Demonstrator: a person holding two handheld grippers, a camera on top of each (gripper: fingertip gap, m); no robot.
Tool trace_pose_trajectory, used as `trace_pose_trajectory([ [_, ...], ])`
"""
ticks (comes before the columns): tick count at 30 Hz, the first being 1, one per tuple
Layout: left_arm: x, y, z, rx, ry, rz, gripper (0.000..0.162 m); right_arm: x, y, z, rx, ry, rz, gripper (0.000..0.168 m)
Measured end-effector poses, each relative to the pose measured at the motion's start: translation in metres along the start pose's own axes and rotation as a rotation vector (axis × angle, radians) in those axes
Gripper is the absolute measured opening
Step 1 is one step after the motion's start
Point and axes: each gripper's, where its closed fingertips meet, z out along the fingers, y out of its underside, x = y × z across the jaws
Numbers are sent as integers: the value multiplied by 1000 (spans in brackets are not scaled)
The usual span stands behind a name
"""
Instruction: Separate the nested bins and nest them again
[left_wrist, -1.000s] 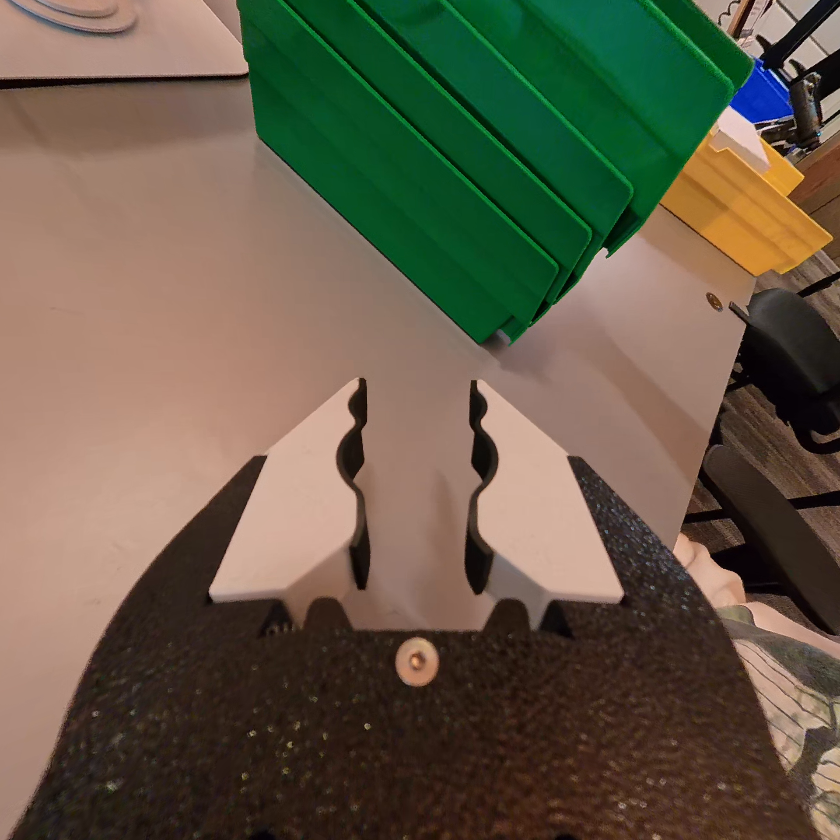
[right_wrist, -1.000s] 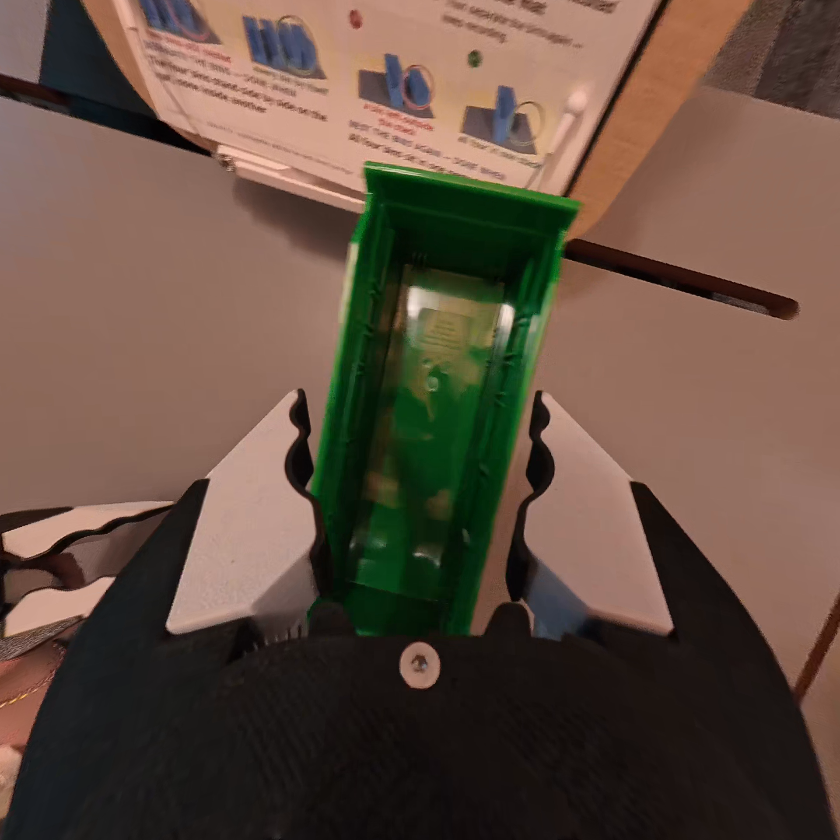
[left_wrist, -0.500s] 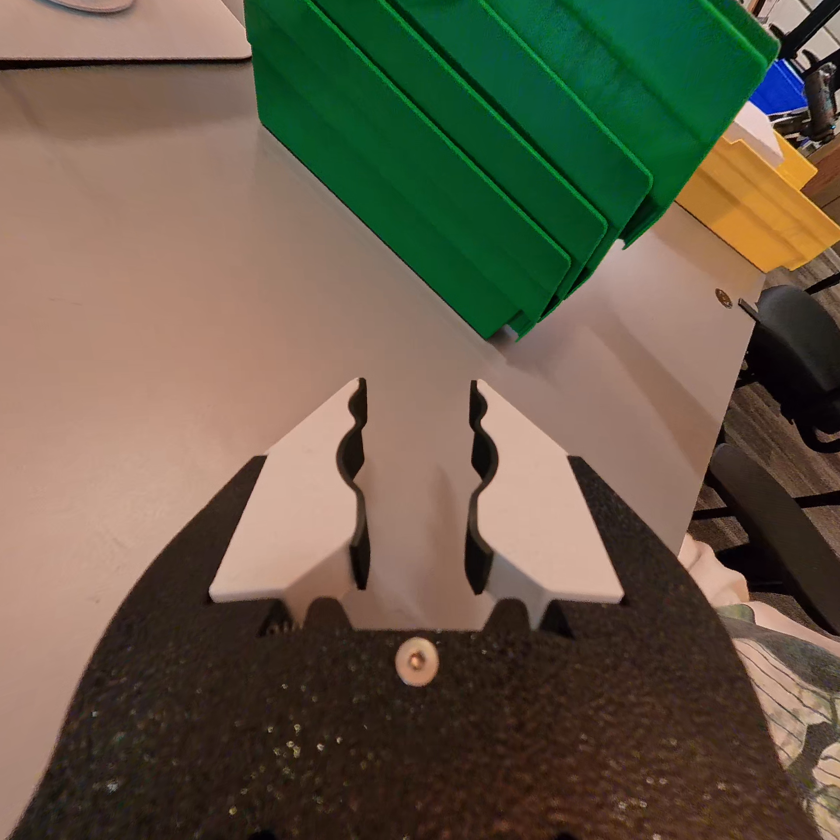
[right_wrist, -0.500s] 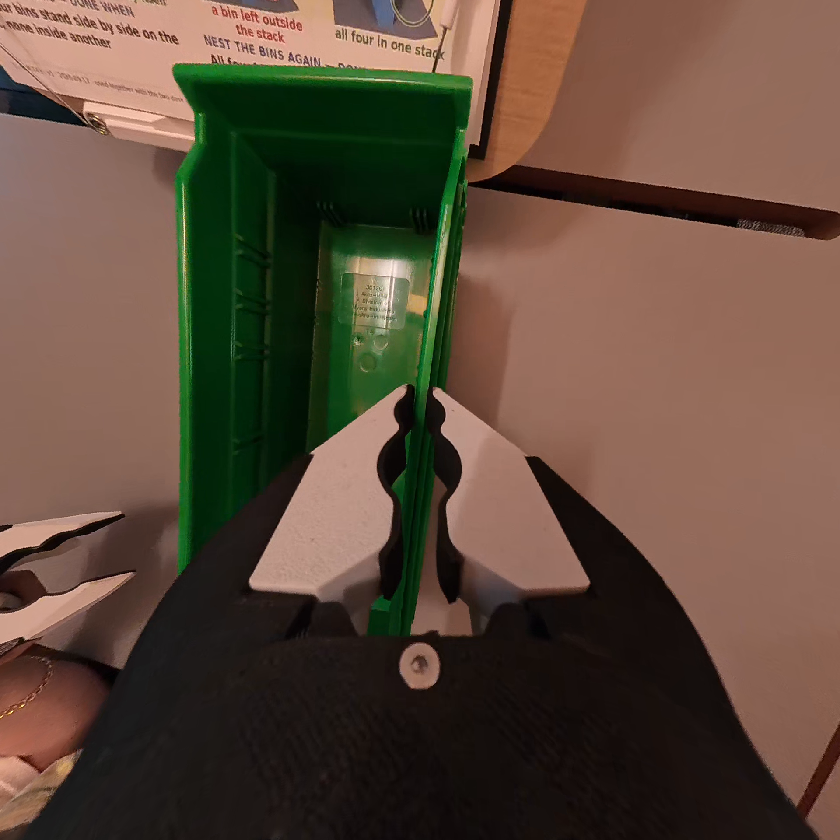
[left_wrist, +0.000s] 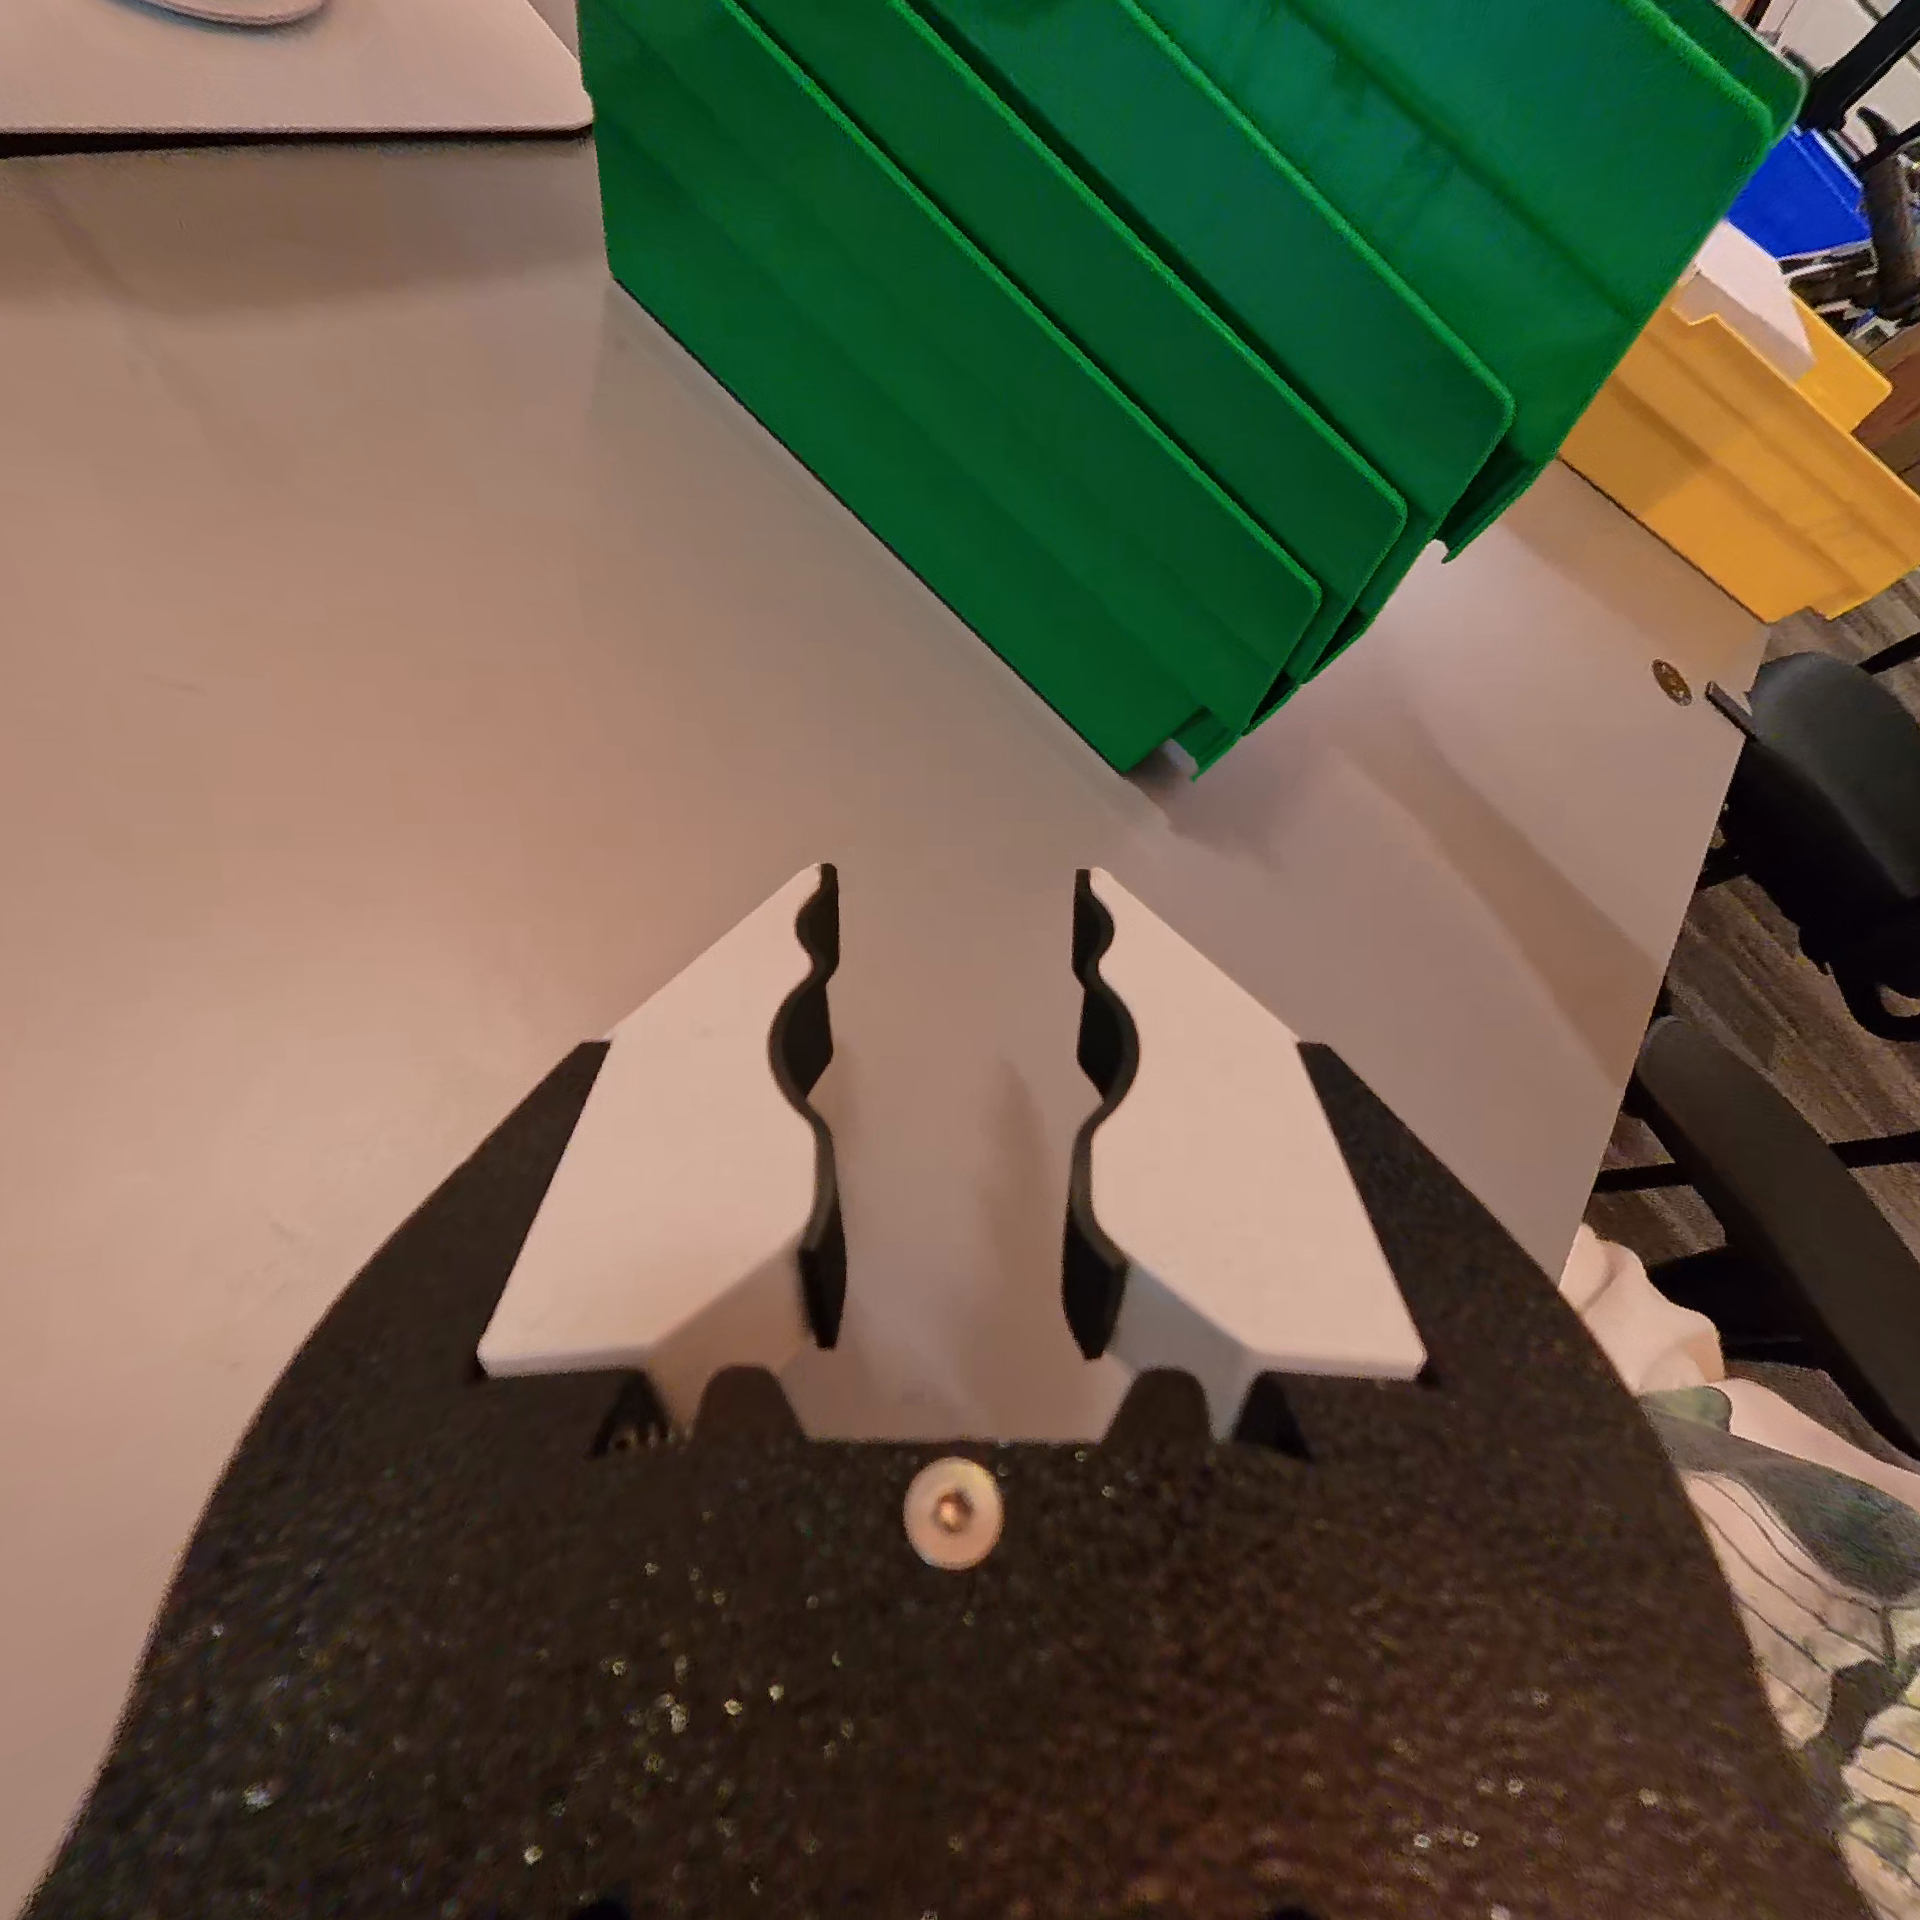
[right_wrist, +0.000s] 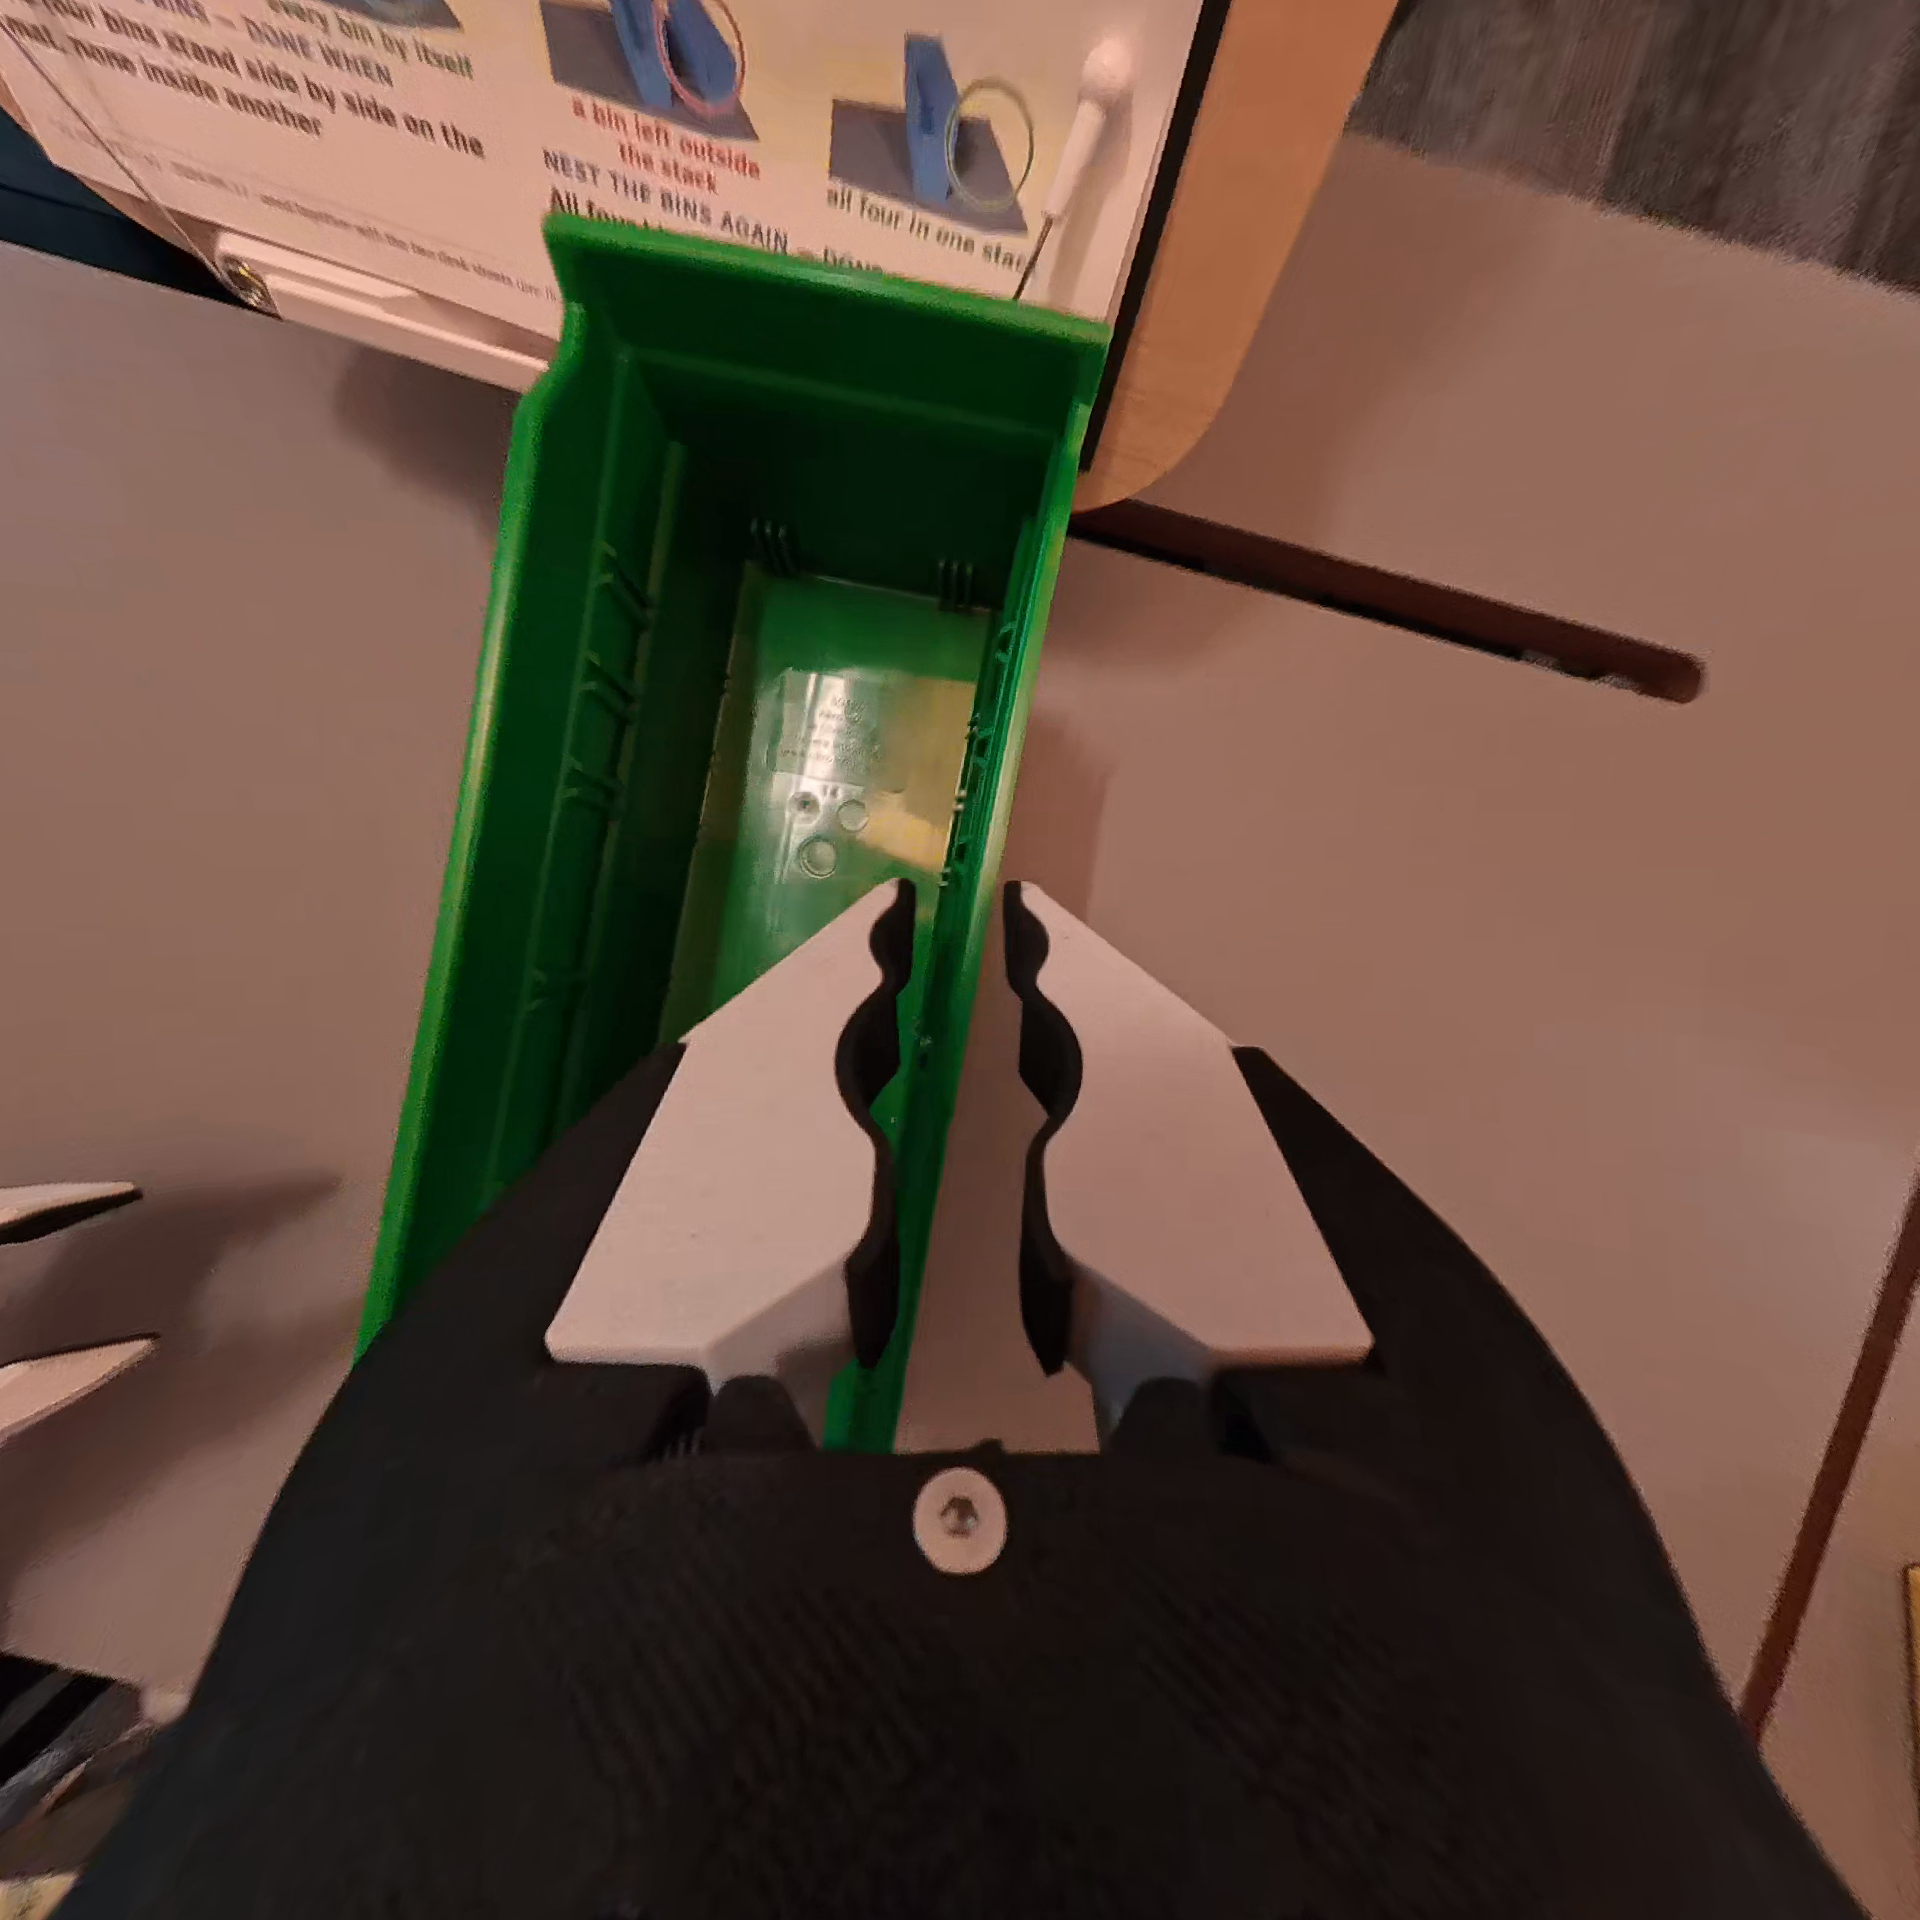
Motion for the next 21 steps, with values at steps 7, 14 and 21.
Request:
trace_pose_trajectory([
  [7, -3, 1, 1, -6, -6, -5, 43, 27, 1, -36, 152, 236, -182, 68],
  [14, -2, 3, 2, -21, -32, 15, 43, 62, -23, -94, 652, 465, -179, 83],
  [21, -4, 5, 4, -37, -63, 25, 43, 114, -27, -153, 910, 744, -157, 116],
])
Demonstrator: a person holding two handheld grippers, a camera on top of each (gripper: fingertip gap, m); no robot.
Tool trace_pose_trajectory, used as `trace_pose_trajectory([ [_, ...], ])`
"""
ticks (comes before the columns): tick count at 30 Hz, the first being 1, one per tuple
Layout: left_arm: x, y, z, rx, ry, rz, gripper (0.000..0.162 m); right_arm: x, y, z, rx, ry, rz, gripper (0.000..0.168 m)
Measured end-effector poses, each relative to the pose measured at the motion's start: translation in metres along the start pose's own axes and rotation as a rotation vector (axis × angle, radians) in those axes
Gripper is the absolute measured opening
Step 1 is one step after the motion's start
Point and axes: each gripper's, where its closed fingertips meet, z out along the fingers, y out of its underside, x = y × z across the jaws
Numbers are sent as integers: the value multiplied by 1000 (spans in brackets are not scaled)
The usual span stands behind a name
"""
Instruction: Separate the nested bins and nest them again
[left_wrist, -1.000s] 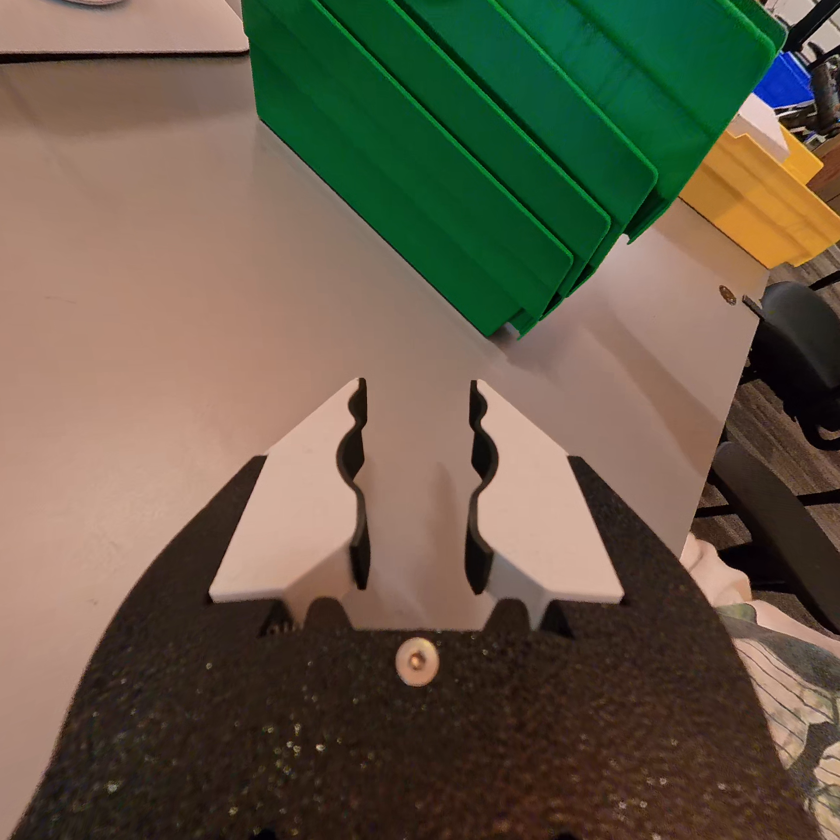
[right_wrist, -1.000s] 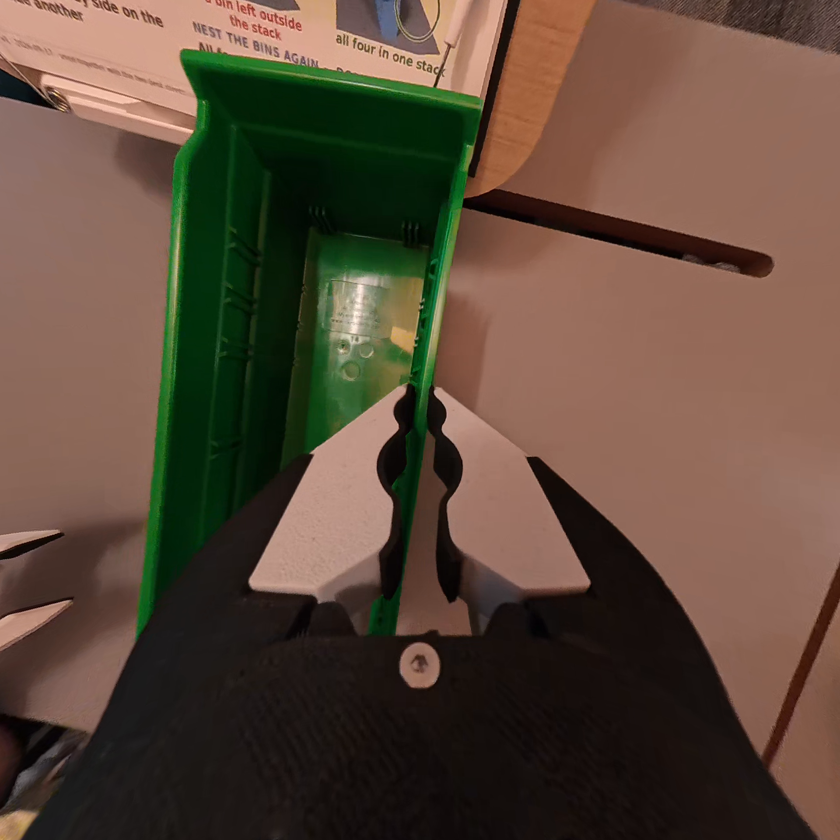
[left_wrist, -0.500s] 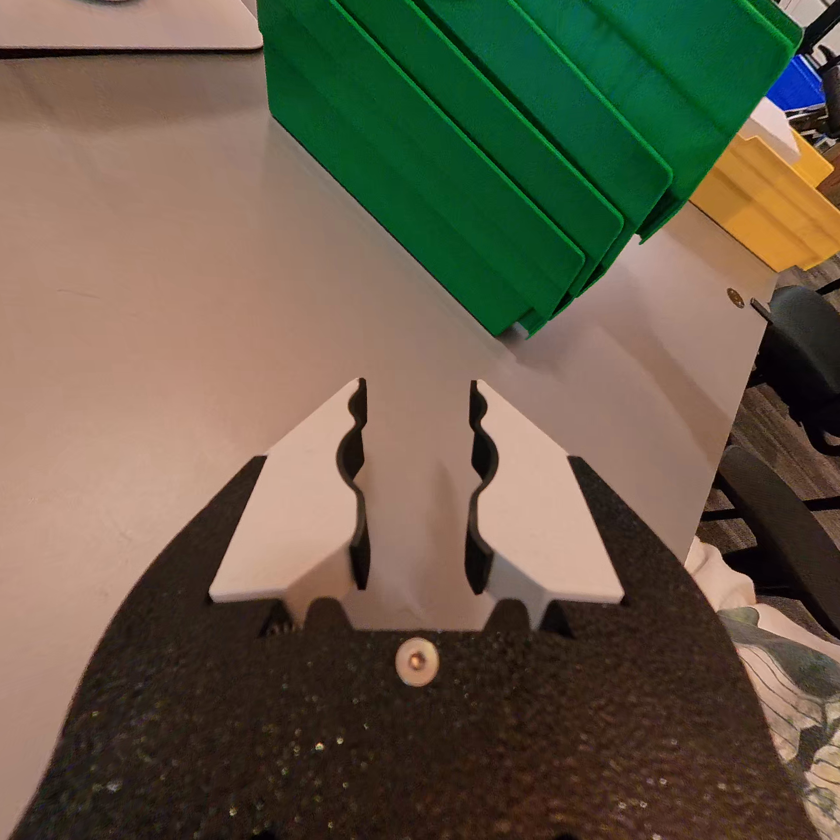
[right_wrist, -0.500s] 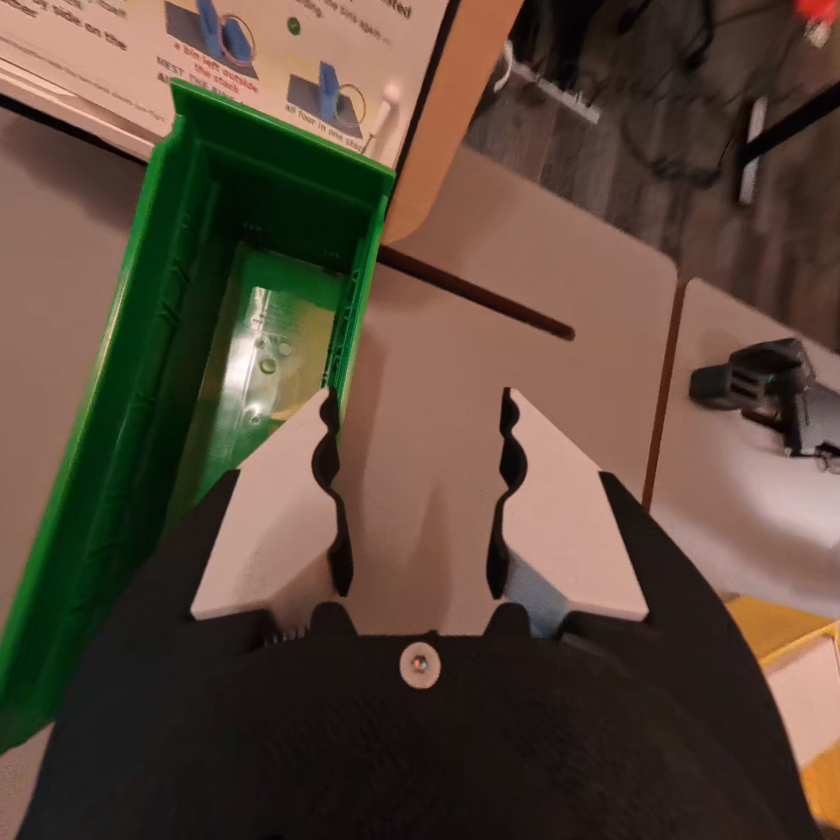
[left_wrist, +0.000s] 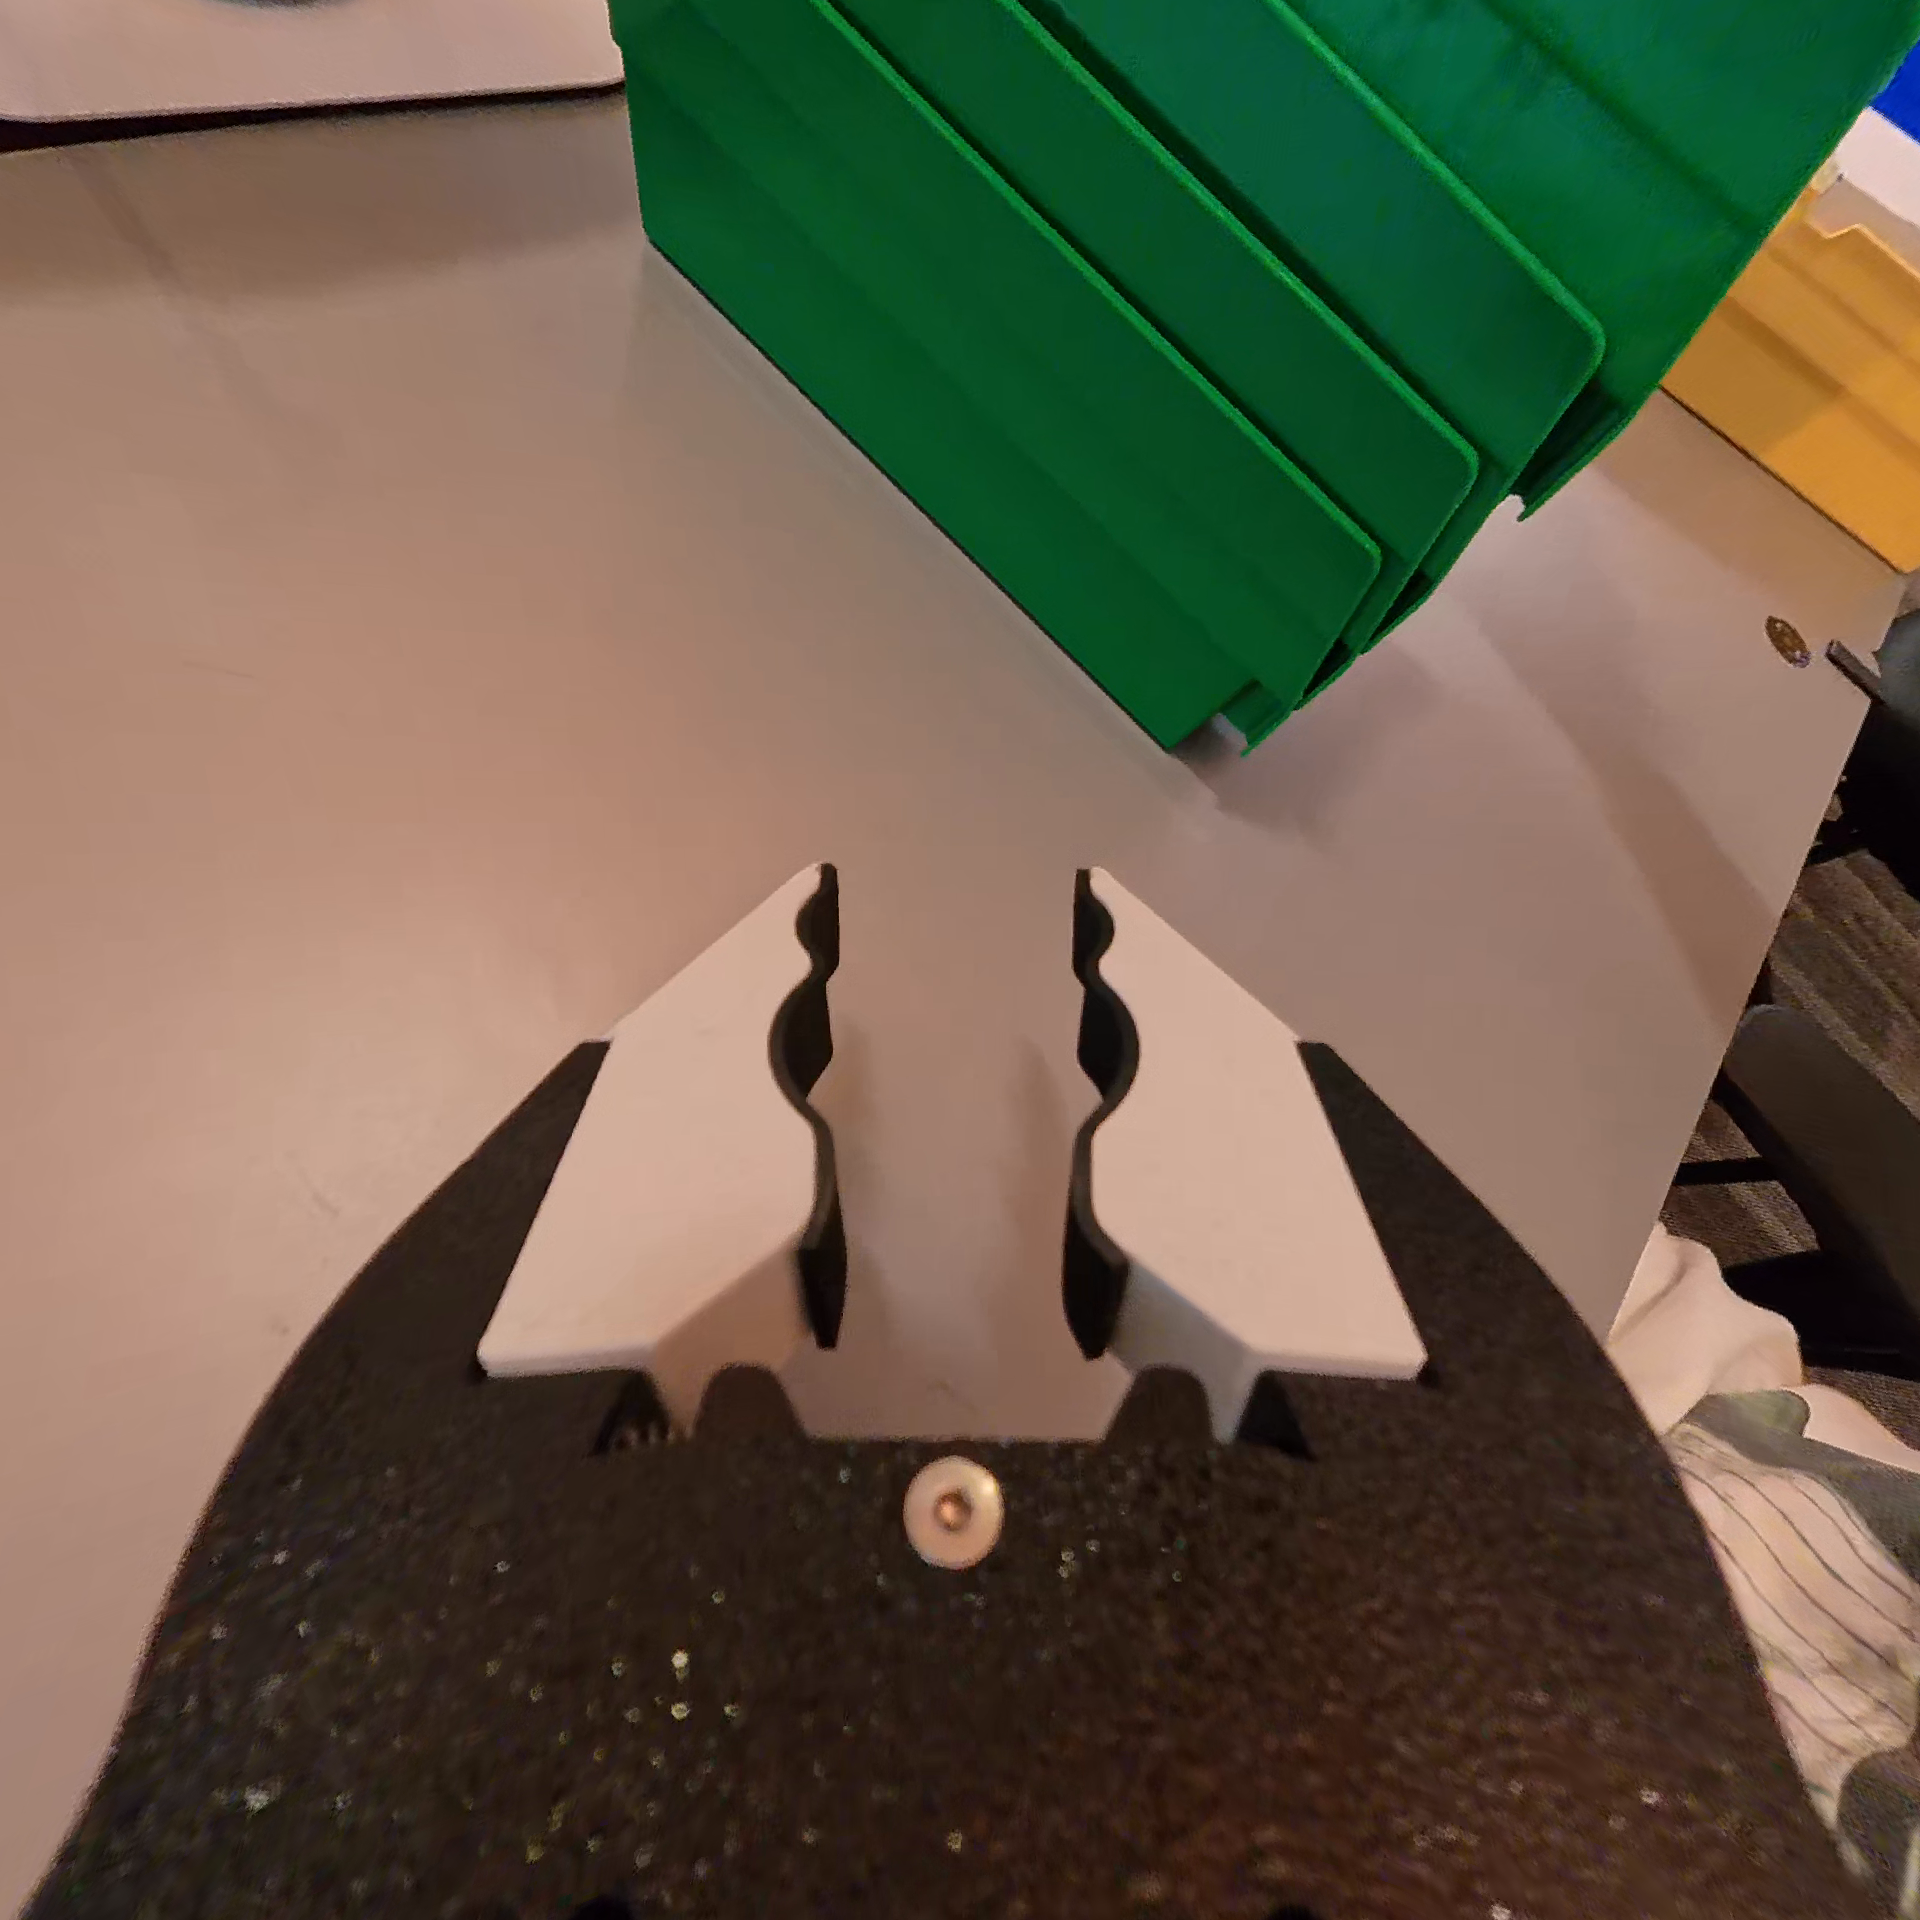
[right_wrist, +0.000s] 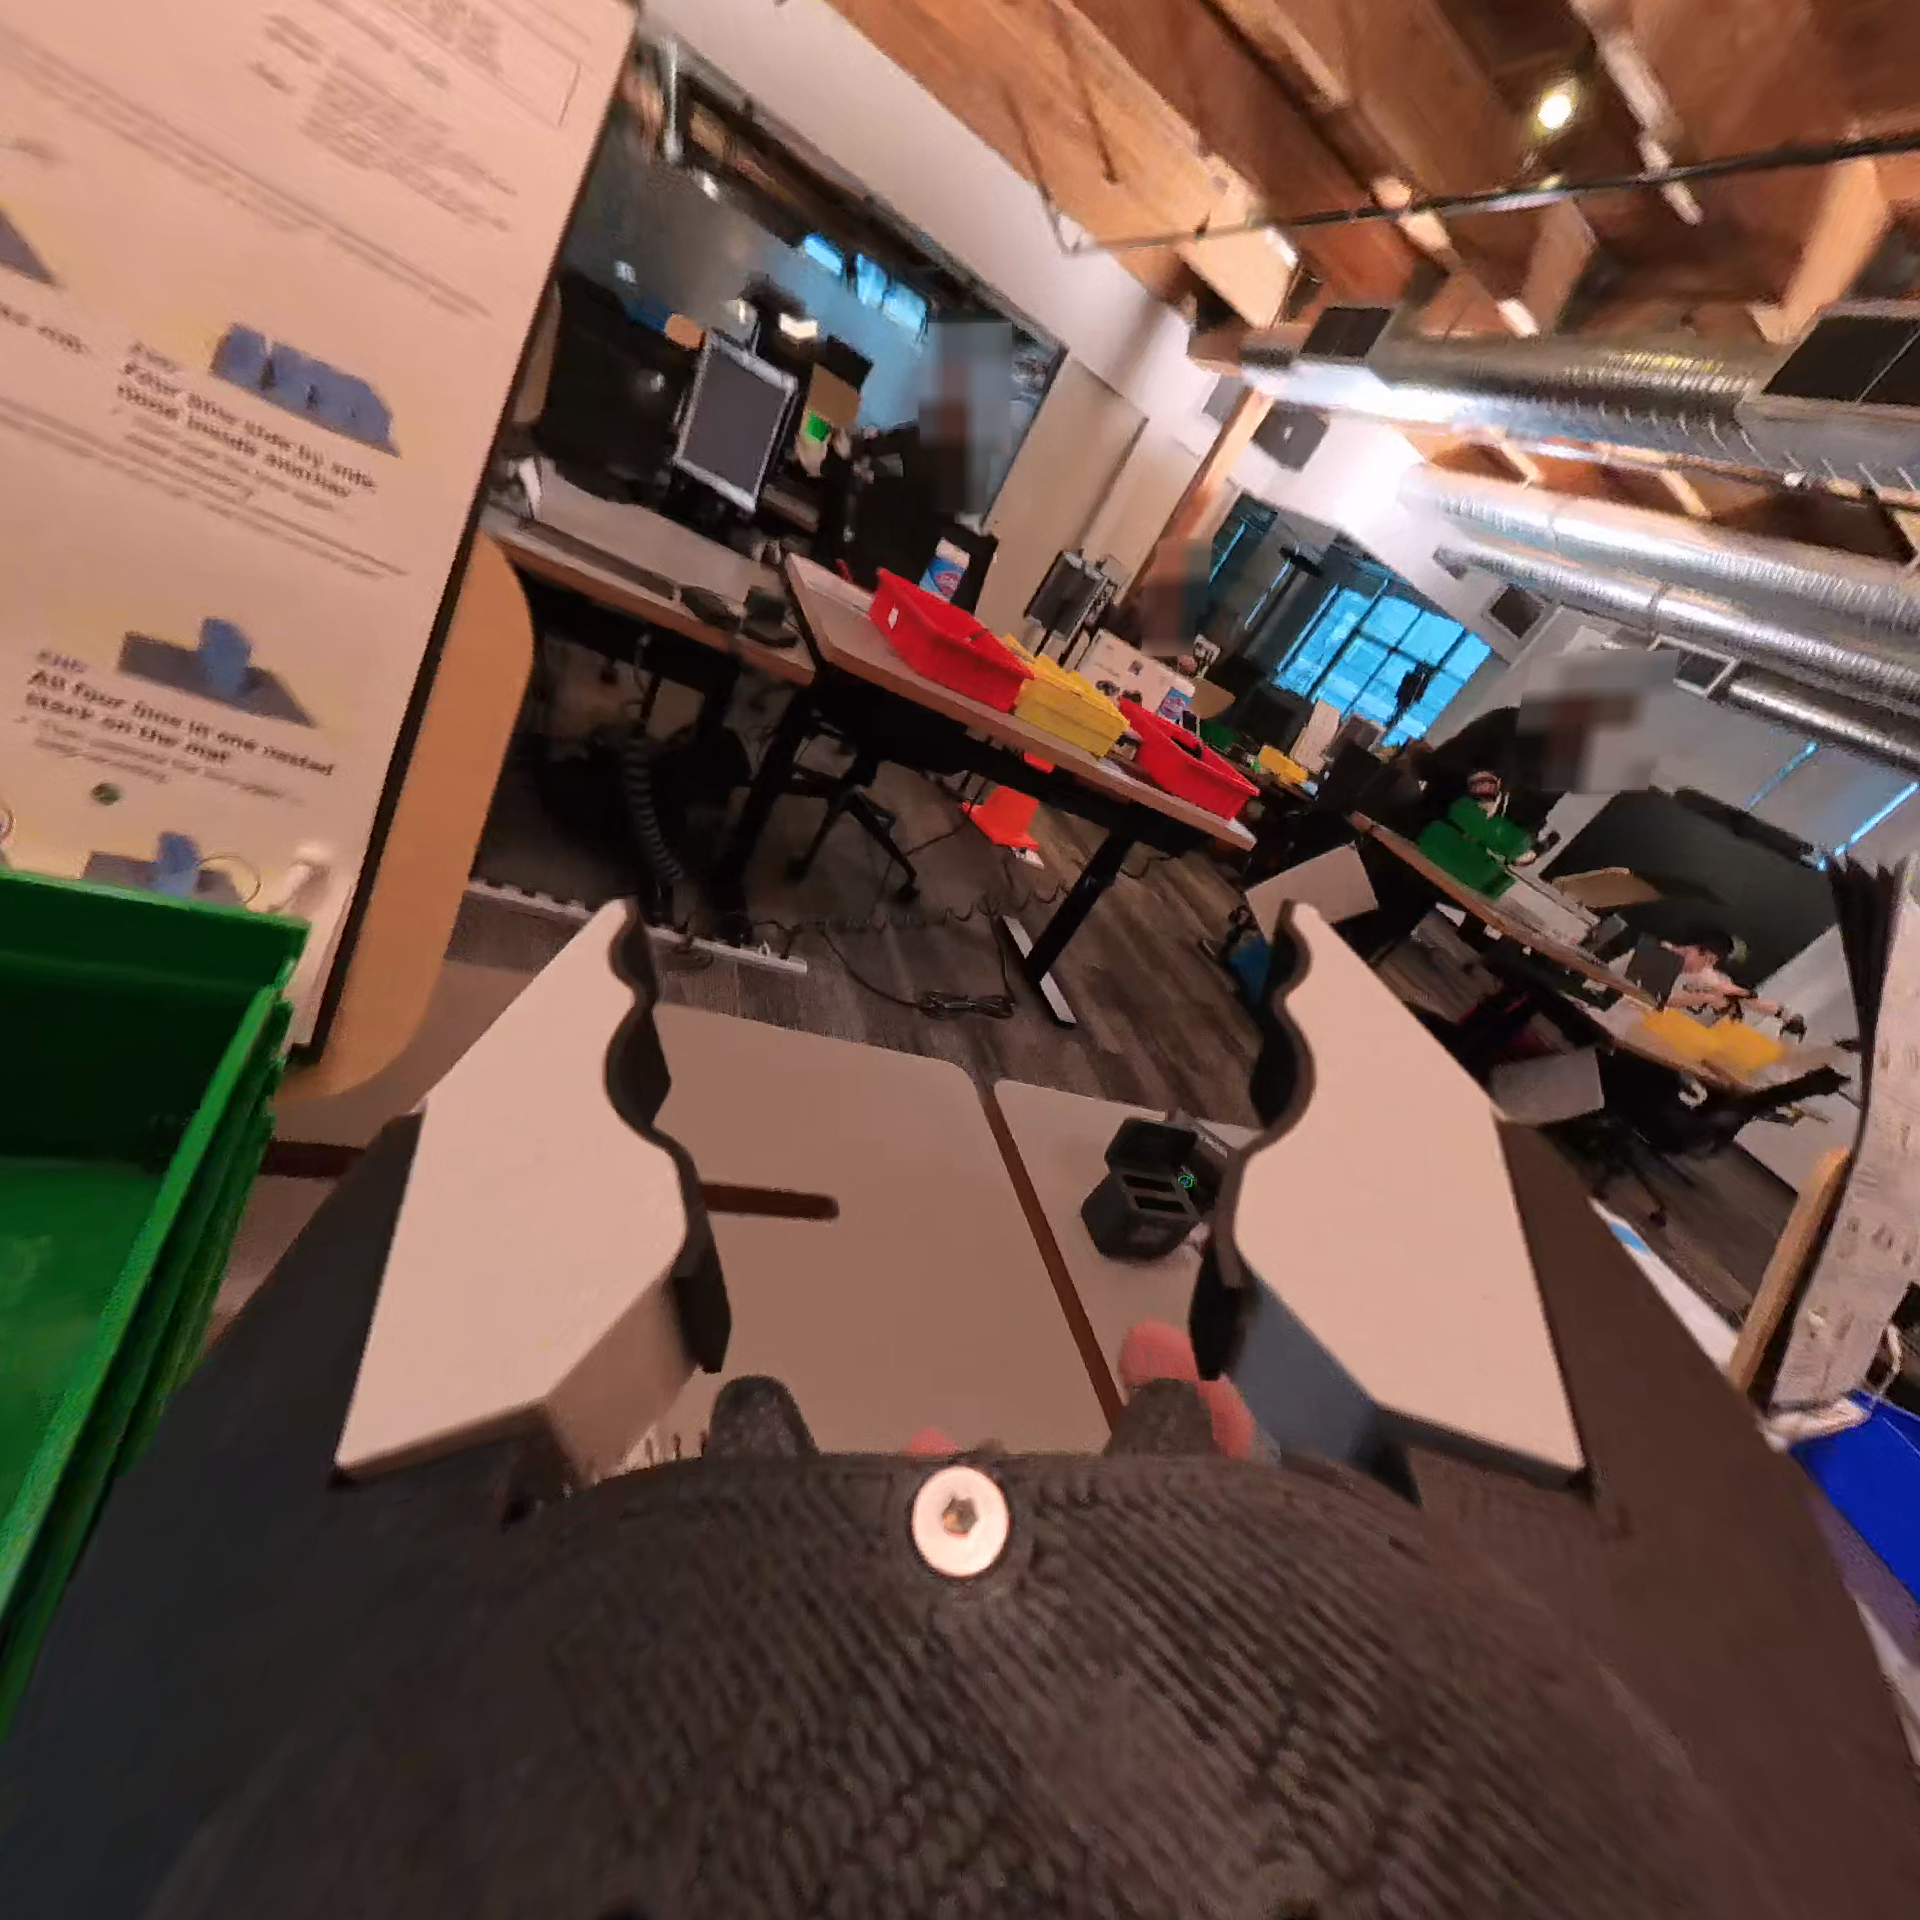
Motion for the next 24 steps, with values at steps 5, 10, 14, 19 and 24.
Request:
trace_pose_trajectory([
  [5, 4, 1, -3, 4, -11, 13, 43, 9, -4, -2, 41, -49, 67, 117],
  [10, 10, 11, -4, -2, 4, -6, 43, 27, -7, -11, 52, 28, 52, 145],
  [14, 21, 30, -9, 4, 17, -40, 42, 8, -5, -15, 44, -39, 18, 156],
  [19, 41, 53, -29, 28, 14, -69, 40, -68, -26, -55, -33, -569, 350, 62],
  [24, 59, 70, -40, 39, -27, -46, 38, -113, 27, -79, -359, -727, 89, 50],
])
